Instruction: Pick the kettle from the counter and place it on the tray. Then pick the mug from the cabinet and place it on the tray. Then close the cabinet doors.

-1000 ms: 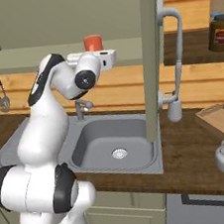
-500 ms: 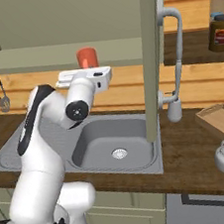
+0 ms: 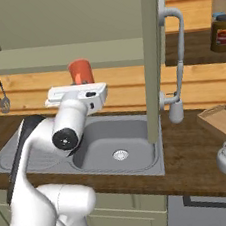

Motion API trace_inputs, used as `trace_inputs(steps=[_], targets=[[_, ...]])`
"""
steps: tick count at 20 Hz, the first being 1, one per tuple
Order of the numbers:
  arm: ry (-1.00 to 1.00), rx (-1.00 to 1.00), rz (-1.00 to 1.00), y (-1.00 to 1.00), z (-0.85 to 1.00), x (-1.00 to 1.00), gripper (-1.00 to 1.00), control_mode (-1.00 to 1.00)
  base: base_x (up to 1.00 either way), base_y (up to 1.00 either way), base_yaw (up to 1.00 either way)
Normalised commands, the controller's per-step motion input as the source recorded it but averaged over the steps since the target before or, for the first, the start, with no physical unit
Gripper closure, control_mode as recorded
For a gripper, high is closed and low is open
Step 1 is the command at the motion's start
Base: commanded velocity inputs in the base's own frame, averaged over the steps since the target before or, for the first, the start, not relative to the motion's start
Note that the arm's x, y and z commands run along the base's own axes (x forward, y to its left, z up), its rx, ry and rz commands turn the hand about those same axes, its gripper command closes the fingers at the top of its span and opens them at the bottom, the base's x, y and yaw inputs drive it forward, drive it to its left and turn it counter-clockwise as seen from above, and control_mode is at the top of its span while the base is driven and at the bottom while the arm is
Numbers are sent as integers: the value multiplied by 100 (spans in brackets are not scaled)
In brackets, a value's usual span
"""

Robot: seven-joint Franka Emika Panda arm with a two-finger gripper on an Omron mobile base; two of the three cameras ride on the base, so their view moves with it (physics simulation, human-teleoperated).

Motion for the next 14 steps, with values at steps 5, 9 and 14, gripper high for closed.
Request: trace_inputs(steps=[5, 9, 14], targets=[[-1, 0, 0, 1, 0, -70, 100, -100, 0, 0, 0], [0, 0, 0, 0, 0, -76, 100, -100, 0, 0, 0], [0, 0, 0, 1, 0, -64, 100, -100, 0, 0, 0]])
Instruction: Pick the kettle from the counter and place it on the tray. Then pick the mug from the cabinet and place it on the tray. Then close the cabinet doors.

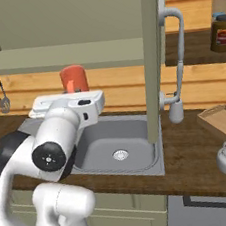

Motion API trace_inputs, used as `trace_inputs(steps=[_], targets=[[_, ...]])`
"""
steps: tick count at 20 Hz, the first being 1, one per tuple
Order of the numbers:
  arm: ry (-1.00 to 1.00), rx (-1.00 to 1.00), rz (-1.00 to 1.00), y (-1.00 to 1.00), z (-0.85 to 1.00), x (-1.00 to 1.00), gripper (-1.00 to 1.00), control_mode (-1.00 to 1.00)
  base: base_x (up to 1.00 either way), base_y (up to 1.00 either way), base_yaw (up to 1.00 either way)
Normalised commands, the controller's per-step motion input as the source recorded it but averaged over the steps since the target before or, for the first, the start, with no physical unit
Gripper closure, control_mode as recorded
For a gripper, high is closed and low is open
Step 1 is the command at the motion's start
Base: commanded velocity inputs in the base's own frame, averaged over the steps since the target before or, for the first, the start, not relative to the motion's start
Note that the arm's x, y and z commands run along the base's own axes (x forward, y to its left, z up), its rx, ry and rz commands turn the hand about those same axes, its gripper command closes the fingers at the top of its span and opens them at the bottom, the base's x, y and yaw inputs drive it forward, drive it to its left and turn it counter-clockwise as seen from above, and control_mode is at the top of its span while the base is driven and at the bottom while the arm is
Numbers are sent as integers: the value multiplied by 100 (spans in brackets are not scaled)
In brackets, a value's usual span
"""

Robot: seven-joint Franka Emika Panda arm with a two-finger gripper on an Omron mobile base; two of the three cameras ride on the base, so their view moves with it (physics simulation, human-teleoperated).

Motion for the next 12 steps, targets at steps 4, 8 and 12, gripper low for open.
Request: trace_inputs(steps=[4, 8, 12], targets=[[0, -2, 0, 19, -8, -58, 100, -100, 0, 0, 0], [0, -9, 1, 44, -33, -66, 100, -100, 0, 0, 0], [0, 0, 0, 0, 0, 0, 100, 100, -80, 50, 1]])
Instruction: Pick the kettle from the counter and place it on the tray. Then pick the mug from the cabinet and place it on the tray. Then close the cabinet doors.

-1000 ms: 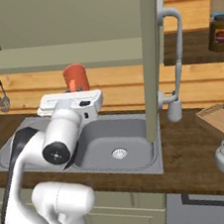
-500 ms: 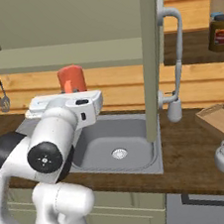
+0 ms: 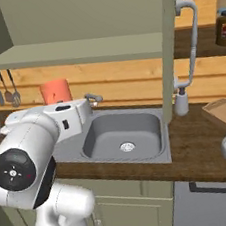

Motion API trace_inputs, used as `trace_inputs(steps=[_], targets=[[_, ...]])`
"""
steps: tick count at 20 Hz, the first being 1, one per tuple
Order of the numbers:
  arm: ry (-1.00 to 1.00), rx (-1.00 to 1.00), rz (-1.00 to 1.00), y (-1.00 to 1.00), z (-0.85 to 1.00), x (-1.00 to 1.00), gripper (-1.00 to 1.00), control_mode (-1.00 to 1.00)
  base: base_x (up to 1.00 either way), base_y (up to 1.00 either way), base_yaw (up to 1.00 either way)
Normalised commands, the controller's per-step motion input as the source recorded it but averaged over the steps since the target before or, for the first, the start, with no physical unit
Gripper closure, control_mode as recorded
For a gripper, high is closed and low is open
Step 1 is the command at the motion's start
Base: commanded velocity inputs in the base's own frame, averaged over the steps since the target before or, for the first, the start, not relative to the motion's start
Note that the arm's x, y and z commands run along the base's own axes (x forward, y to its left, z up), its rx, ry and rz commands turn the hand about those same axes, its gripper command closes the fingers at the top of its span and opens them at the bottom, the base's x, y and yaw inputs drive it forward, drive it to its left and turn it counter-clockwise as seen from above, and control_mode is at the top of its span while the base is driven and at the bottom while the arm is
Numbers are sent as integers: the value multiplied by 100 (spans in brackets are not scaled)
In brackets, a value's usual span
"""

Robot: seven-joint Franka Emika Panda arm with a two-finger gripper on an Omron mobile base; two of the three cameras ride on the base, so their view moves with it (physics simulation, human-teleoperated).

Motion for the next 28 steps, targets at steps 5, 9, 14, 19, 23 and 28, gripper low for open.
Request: trace_inputs(steps=[5, 9, 14, 19, 23, 28], targets=[[0, 0, 0, 0, 0, 0, 100, 100, -100, 20, 0], [0, 0, 0, 0, 0, 0, 100, 100, -100, -39, 0], [0, 0, 0, 0, 0, 0, 100, 100, -88, -89, 0], [0, 0, 0, 0, 0, 0, 100, 100, -22, -100, 3], [0, 0, 0, 0, 0, 0, 100, 100, 12, -98, 3], [0, 0, 0, 0, 0, 0, 100, 100, 50, -86, 6]])
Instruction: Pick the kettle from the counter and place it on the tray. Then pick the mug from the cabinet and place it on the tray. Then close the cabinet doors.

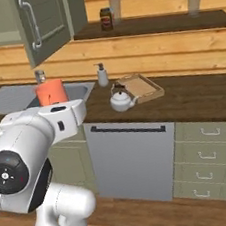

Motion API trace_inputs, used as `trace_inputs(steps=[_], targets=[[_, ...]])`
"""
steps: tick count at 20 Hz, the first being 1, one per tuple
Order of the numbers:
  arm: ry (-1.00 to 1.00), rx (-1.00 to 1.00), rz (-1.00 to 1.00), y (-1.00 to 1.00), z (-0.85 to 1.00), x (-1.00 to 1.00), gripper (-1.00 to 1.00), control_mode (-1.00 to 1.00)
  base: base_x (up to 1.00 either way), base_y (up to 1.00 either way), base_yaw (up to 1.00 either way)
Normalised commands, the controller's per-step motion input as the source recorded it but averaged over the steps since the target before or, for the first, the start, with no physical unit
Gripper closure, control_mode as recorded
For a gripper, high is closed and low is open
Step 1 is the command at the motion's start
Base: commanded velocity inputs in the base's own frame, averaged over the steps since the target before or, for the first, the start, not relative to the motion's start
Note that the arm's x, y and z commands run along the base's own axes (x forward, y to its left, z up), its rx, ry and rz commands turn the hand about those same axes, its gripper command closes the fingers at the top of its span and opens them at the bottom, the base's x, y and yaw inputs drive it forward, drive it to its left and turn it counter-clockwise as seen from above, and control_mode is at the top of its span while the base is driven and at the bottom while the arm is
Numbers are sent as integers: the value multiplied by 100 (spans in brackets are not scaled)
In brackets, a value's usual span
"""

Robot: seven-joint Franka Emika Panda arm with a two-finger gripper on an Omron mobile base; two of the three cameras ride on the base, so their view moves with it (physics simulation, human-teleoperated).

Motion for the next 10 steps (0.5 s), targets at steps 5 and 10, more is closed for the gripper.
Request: trace_inputs(steps=[5, 10], targets=[[0, 0, 0, 0, 0, 0, 100, 100, 96, -48, 9], [0, 0, 0, 0, 0, 0, 100, 100, 93, -45, 9]])
